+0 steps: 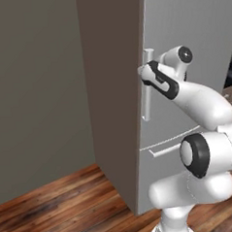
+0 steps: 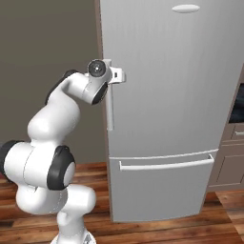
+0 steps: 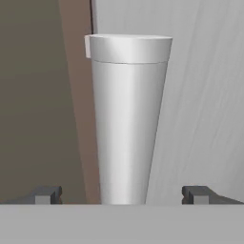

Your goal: Open the fridge, grab two sodas, and place both sodas inside the bowl with ice on the dining counter.

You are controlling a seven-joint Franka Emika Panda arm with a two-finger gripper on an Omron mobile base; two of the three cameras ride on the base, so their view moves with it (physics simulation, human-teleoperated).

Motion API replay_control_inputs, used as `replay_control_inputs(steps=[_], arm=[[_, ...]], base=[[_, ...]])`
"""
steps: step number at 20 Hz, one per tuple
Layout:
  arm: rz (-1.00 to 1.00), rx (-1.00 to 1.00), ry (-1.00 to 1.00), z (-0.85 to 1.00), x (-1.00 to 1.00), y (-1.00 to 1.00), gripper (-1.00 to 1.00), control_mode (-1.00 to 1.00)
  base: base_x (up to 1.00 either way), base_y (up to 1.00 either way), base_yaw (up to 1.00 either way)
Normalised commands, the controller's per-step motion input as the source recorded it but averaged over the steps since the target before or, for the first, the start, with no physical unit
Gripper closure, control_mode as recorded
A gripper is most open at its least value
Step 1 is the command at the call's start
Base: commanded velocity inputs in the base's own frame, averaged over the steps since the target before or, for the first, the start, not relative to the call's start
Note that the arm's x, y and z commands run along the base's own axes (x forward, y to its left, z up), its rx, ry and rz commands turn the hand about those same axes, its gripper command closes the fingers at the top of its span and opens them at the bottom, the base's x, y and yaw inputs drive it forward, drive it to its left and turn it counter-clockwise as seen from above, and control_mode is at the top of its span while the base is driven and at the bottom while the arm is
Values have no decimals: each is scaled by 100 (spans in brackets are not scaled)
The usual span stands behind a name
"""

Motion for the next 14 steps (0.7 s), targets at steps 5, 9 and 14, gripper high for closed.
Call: replay_control_inputs(steps=[5,9,14], arm=[[2,0,0,-3,32,0,-100,-100],[3,0,0,-10,32,0,-100,-100],[4,0,0,-15,36,3,-100,-100]], base=[[0,0,0],[0,0,0],[0,0,0]])
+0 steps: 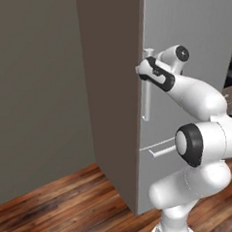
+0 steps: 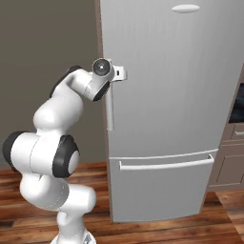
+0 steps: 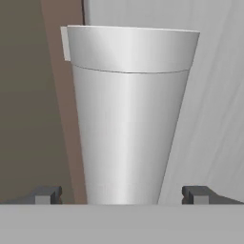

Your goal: Open the fridge, grab two sodas, and place both sodas inside the bowl with ice on the dining counter.

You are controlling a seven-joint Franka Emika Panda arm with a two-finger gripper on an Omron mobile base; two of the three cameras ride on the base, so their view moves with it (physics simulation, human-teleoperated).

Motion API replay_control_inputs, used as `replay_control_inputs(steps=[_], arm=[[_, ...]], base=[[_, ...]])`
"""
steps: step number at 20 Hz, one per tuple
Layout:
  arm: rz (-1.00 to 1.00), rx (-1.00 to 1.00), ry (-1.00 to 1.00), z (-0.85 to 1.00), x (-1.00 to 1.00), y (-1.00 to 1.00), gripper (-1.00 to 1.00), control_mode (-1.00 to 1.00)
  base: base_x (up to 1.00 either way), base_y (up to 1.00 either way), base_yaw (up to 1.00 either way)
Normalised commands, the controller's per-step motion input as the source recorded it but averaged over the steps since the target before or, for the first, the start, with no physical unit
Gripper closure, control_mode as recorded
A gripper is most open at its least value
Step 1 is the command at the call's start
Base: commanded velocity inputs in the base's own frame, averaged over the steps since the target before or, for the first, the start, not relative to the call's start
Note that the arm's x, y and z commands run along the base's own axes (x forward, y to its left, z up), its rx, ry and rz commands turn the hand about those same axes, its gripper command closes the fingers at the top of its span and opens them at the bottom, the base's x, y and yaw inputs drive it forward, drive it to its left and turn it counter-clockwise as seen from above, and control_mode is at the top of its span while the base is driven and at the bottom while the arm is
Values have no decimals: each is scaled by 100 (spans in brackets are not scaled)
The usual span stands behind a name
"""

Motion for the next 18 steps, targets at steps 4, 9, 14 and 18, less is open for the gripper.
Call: replay_control_inputs(steps=[4,9,14,18], arm=[[4,0,0,-18,37,7,100,-100],[1,-2,1,-6,12,6,100,-100],[-9,-7,8,4,-11,-11,100,-100],[-11,-8,9,15,-27,-47,100,-100]], base=[[0,0,0],[0,0,0],[0,0,0],[0,0,0]])
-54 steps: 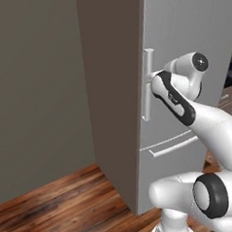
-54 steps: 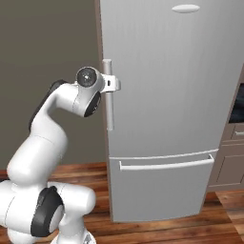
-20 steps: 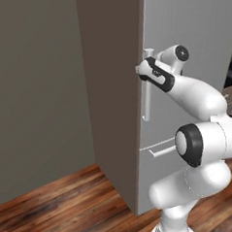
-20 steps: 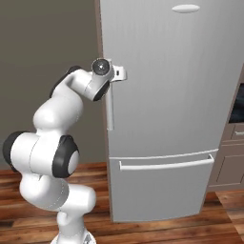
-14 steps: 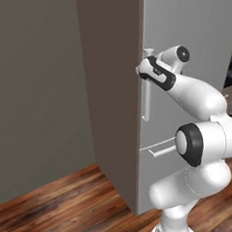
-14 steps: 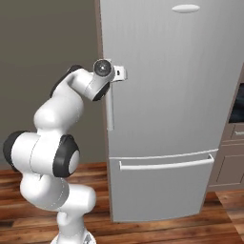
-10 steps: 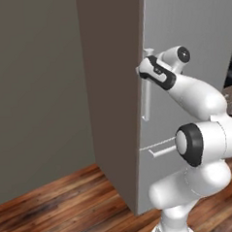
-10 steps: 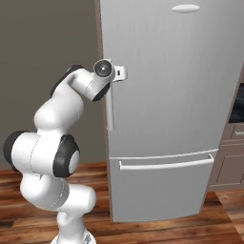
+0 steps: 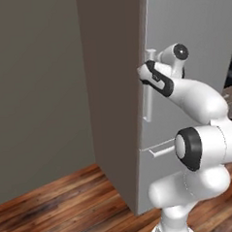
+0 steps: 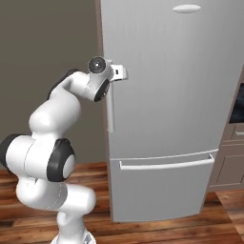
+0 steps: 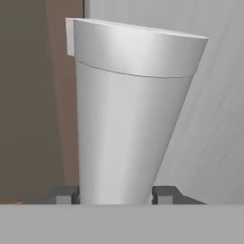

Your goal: Open the fridge, grab two sodas, and place both sodas inside the bowl with ice on the dining counter.

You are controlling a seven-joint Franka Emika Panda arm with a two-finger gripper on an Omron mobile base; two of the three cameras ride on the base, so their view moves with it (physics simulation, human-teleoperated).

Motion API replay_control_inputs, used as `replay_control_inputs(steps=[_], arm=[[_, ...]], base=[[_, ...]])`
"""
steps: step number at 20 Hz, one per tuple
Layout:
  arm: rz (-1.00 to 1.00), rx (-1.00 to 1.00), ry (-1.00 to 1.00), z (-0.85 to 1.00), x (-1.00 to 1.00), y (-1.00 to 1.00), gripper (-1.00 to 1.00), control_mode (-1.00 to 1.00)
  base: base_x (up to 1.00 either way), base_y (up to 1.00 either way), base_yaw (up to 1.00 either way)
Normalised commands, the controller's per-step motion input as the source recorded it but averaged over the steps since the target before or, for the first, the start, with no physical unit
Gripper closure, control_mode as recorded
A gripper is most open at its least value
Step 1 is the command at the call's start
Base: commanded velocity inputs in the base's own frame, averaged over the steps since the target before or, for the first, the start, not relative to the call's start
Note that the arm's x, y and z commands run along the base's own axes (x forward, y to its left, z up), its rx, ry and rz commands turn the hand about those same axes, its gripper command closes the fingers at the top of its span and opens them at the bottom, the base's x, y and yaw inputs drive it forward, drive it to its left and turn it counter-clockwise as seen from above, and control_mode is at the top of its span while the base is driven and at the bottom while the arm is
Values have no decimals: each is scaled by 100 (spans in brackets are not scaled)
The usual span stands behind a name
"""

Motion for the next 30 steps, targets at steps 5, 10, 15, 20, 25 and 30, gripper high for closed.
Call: replay_control_inputs(steps=[5,10,15,20,25,30], arm=[[-10,-7,5,22,-42,-71,100,-100],[-12,-3,1,22,-55,-87,100,-100],[-13,-4,3,22,-58,-94,100,-100],[-12,-7,6,27,-54,-99,100,-100],[-11,-10,8,32,-46,-95,100,-100],[-9,-10,6,32,-43,-97,100,-100]], base=[[0,0,0],[0,0,0],[0,0,0],[0,0,0],[0,0,0],[0,0,0]])
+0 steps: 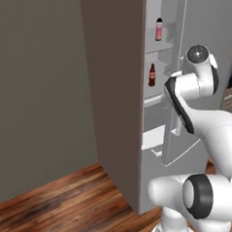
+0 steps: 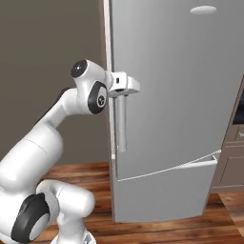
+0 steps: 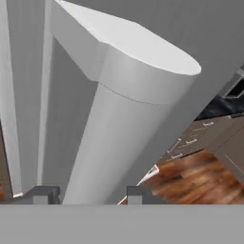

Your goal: Open the fridge, grab two sodas, and place both sodas inside the bowl with ice on the dining counter.

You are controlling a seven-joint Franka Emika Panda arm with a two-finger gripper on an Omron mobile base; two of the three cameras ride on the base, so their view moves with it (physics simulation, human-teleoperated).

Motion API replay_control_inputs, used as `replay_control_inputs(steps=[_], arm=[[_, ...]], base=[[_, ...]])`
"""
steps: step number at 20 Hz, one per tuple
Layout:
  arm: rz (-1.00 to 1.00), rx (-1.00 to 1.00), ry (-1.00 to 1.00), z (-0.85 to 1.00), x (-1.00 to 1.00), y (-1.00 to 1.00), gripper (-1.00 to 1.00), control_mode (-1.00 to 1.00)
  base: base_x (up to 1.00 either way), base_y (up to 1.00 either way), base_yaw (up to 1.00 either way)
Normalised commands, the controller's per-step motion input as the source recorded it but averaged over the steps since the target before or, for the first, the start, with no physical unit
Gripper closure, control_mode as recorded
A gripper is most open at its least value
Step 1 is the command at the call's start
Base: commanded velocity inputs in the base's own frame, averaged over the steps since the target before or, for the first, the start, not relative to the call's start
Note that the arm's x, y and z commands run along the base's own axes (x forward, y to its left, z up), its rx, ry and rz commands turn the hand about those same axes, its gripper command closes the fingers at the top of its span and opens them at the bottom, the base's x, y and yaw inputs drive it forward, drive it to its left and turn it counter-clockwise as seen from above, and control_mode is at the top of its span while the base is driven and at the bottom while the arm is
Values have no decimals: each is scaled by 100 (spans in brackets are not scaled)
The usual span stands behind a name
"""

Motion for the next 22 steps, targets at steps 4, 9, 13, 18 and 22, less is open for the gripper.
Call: replay_control_inputs(steps=[4,9,13,18,22], arm=[[-7,-8,3,26,-48,-100,100,-100],[-6,-9,0,27,-55,-100,-100,-100],[-4,-10,0,33,-62,-100,-100,-100],[-2,-6,-2,31,-79,-88,-100,-100],[0,-4,-11,32,-100,-8,-100,-100]], base=[[0,0,0],[0,0,0],[0,0,0],[0,0,0],[0,0,0]])
